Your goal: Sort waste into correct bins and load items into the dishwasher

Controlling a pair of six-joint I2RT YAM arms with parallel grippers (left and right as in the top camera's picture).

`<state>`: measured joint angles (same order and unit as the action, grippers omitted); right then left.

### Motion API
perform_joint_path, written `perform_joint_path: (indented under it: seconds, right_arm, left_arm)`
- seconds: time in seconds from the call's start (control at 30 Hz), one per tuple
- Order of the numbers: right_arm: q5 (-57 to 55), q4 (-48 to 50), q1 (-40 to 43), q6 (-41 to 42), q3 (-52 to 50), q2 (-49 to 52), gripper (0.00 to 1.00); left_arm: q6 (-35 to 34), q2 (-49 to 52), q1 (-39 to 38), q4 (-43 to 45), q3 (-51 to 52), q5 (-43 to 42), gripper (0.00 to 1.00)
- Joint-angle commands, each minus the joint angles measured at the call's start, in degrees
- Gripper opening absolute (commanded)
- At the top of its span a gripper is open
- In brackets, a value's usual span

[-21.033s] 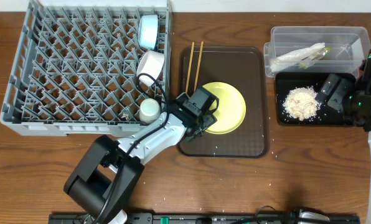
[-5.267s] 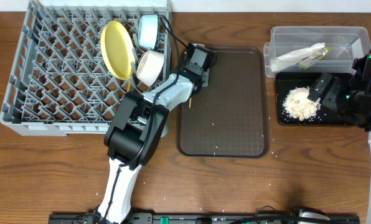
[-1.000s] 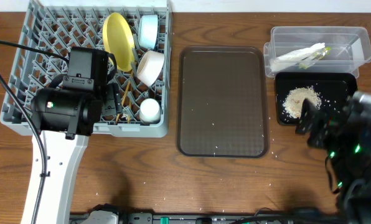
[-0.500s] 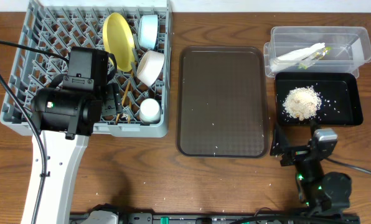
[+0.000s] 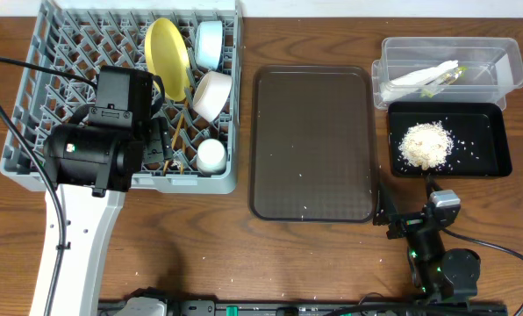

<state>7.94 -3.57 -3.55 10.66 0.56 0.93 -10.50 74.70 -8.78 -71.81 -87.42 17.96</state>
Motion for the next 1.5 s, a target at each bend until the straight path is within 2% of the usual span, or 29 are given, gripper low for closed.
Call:
perform_joint_path:
  seconds: [0.0,0.97,1.1,1.2,1.27,1.47]
  right_arm:
    - [0.48,0.09,0.11,0.44,-0.26,-0.66,0.99]
    - [0.48,0.07,0.11,0.42,-0.26,-0.66,0.99]
    - [0.48,0.07,0.11,0.42,-0.26,-0.66,0.99]
    - [0.48,0.07,0.11,0.44,-0.26,-0.66,0.99]
    - [0.48,0.07,0.11,0.44,-0.26,-0.66,0.99]
    - [0.46,0.07,0.11,0.42,-0.26,-0.66,0.99]
  left_arm:
    - [-0.13,0.07,0.09,-0.17,-0.46,0.50,0.88]
    - [1.18,-1.53,0.09,-1.84,-0.44,-0.42,0.88]
    - [1.18,-8.63,0.09,7.48,3.89,-0.81,0.88]
    - [1.16,-15.21,0.09,17.14,10.78,-0.83,0.88]
    - [1.07,-21.81,0.50,25.81,18.71,-1.14,0.88]
    - [0.94,-38.40,4.09,42.49,40.30,-6.86,0.88]
